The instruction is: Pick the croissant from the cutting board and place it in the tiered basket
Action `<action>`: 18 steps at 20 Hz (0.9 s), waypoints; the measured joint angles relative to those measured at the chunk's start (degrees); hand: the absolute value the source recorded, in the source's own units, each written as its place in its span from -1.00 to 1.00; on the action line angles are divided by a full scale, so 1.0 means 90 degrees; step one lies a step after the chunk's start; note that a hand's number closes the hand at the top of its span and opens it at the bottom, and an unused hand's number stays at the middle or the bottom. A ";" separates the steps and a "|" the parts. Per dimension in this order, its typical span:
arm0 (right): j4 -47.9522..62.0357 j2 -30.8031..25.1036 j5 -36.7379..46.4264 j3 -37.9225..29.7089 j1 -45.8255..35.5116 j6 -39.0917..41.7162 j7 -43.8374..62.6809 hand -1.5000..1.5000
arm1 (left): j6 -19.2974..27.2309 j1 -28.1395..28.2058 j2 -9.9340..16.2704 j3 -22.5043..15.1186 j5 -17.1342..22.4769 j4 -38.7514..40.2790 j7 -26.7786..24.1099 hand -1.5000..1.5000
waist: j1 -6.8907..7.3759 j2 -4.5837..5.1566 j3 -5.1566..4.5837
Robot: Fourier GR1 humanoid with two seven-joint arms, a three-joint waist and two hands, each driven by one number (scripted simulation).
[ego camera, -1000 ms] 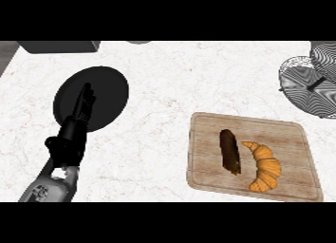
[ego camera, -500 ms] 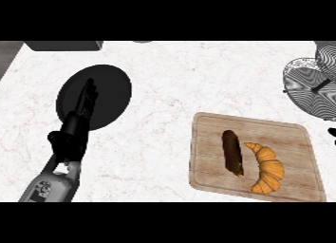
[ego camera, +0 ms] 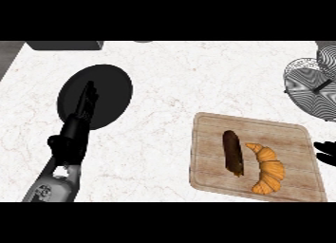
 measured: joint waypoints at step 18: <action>0.0207 0.0541 0.3235 0.0768 0.0081 -0.0659 -0.1712 -1.00 | -0.0285 0.0098 -0.0432 0.0257 -0.0433 -0.0118 0.0103 0.00 | 0.0009 0.0004 0.0004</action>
